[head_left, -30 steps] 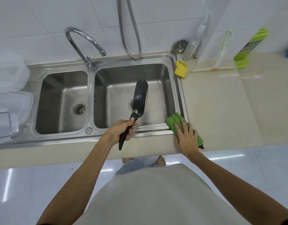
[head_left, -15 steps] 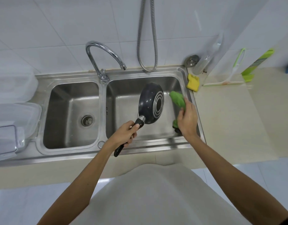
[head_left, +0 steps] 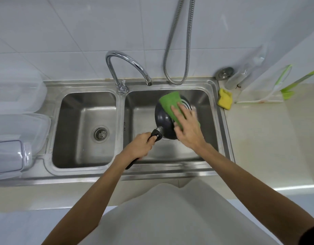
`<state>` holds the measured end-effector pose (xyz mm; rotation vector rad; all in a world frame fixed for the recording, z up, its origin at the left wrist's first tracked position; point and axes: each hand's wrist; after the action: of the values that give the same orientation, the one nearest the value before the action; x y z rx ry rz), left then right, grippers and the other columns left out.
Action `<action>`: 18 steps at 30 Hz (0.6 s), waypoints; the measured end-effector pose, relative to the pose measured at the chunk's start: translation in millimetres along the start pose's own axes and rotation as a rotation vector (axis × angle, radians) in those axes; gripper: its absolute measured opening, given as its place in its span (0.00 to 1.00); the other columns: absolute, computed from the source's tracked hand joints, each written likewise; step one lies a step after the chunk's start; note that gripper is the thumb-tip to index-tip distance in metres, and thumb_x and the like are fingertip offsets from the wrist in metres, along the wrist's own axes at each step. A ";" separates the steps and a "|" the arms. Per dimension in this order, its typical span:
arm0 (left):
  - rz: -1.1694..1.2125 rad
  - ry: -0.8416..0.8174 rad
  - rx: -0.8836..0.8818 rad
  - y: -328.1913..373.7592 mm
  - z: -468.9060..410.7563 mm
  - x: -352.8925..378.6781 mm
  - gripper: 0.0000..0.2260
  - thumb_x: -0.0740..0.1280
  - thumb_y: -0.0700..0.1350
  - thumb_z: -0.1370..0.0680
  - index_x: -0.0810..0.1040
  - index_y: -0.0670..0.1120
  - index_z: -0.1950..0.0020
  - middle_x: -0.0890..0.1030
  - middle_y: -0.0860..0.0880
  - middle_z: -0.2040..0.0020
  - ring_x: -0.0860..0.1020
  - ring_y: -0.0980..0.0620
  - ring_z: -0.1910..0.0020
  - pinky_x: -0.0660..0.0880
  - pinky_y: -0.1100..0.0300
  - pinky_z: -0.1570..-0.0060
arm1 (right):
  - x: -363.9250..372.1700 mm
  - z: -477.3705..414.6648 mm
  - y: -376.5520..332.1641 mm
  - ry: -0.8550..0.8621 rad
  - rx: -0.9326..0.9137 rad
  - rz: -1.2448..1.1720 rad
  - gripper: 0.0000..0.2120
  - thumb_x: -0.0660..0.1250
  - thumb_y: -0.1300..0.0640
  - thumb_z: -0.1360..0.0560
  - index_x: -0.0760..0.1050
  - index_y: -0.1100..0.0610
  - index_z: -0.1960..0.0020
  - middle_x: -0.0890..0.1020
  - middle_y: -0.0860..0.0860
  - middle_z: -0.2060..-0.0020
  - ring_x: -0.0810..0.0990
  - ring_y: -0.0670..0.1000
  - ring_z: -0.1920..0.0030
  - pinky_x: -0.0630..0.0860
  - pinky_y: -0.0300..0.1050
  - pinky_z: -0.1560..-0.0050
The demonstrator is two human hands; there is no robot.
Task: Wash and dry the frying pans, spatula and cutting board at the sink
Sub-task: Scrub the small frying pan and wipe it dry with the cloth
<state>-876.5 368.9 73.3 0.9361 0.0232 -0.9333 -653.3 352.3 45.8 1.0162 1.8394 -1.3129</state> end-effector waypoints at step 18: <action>-0.041 -0.061 0.114 27.2 1.6 -10.6 0.15 0.57 0.50 0.15 0.75 0.41 0.53 0.73 0.46 0.66 0.71 0.53 0.76 0.70 0.57 0.80 | -26.3 -40.0 10.3 0.034 -0.226 0.061 0.24 0.65 0.57 0.25 0.76 0.56 0.29 0.76 0.60 0.35 0.73 0.62 0.34 0.65 0.62 0.28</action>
<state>-864.9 381.6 96.8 1.0145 -0.0637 -1.0094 -634.3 386.8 74.8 0.9697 1.9166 -1.0304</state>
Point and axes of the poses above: each hand's wrist, its own z-axis away from the middle knuckle, its own x-axis out of the palm, y = z × x
